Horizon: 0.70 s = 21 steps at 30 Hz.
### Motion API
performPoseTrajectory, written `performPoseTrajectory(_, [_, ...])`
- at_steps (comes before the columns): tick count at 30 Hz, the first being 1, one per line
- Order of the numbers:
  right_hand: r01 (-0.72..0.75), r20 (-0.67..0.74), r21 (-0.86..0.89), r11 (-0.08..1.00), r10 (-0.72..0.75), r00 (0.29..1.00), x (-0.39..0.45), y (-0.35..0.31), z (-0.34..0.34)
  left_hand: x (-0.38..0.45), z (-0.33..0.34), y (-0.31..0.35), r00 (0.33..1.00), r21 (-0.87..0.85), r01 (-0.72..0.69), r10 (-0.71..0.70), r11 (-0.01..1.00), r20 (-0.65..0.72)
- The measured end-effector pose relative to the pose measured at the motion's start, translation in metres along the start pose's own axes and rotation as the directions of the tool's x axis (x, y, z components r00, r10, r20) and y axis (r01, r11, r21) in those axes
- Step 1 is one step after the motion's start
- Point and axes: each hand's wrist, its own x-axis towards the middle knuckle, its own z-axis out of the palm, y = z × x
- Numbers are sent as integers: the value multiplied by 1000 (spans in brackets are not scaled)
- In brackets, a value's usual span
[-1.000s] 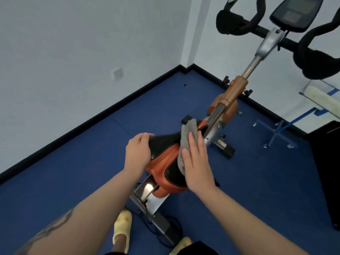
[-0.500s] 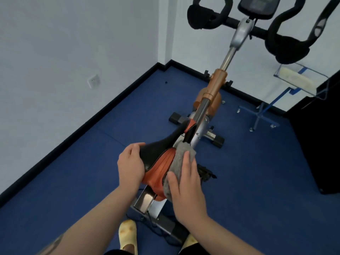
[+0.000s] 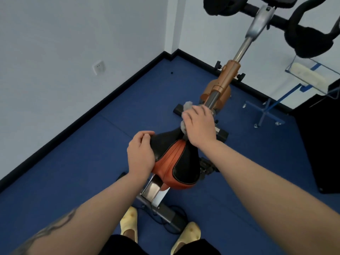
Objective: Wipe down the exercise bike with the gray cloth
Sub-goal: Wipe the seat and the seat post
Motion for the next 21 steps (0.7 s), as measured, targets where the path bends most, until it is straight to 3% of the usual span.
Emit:
performPoseTrajectory(5, [318,4,47,947,-318,948,-50,-16,-4,-11,4,2,994,-43,59,-62,997,-90])
performPoseTrajectory(11, [370,32,339,865,-404,914,-132,2,1,-50,-1,-12,999,-207,30,-39,978,-39])
performPoseTrajectory(15, [393,69,260,882,-423,904,-120,3,1,-66,1,-18,998,-193,-33,24,981,-50])
performPoseTrajectory(19, [306,84,75,949,-312,946,-90,-13,-2,-83,3,-16,999,-221,-31,23,975,-42])
performPoseTrajectory(21, [372,55,76,925,-377,925,-108,-11,1,-94,5,-18,999,-247,-37,37,968,-5])
